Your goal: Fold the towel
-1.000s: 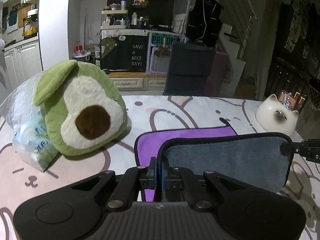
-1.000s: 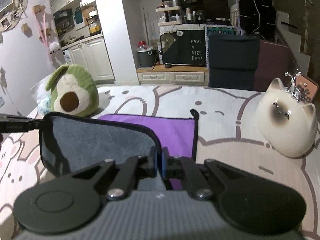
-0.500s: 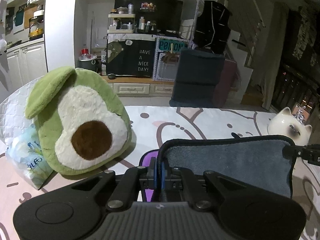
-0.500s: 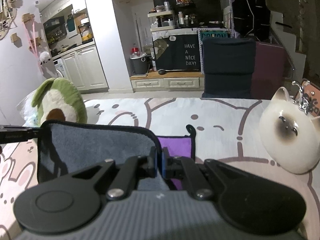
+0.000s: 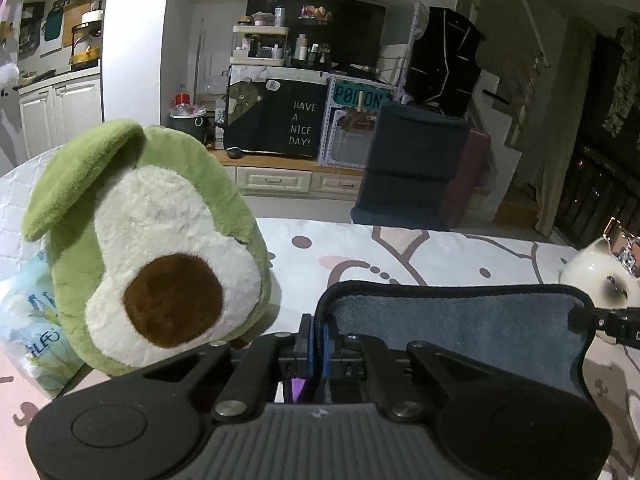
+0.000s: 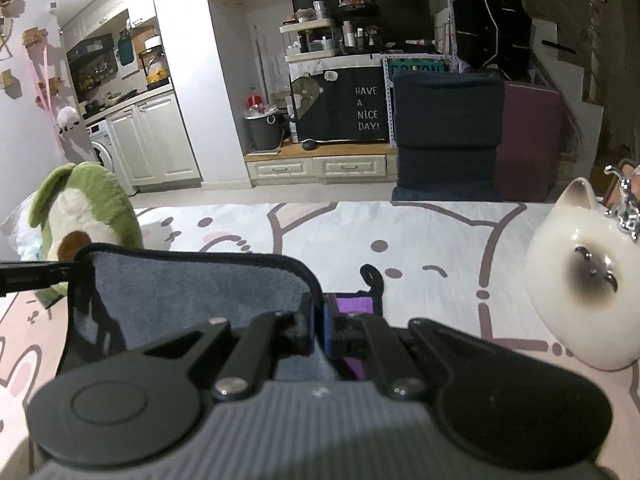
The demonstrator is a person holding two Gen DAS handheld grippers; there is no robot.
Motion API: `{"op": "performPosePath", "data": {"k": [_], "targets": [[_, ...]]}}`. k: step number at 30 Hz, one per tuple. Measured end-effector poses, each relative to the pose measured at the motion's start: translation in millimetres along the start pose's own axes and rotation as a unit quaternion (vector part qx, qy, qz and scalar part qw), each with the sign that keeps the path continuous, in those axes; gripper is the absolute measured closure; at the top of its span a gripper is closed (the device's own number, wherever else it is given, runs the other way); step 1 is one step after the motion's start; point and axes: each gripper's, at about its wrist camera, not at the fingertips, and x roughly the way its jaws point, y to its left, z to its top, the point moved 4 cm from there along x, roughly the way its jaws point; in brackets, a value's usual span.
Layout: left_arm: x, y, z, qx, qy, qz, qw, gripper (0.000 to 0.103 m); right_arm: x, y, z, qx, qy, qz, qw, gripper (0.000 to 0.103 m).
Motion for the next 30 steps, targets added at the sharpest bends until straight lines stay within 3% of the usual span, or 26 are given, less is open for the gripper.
{"op": "performPosePath", "data": {"k": [9,30], "targets": [[21.1,-0.4,5.4,0.006,-0.008,-0.008,0.9999,0.098,19.8,-6.1,4.3,0.006,0.003,-0.011,1.0,0.097],[58.6,3.0,-10.4,0.031,0.028,0.016,0.999,0.098,55.2,-11.5,-1.4,0.009,0.026,-0.025,0.999,0.097]]}}
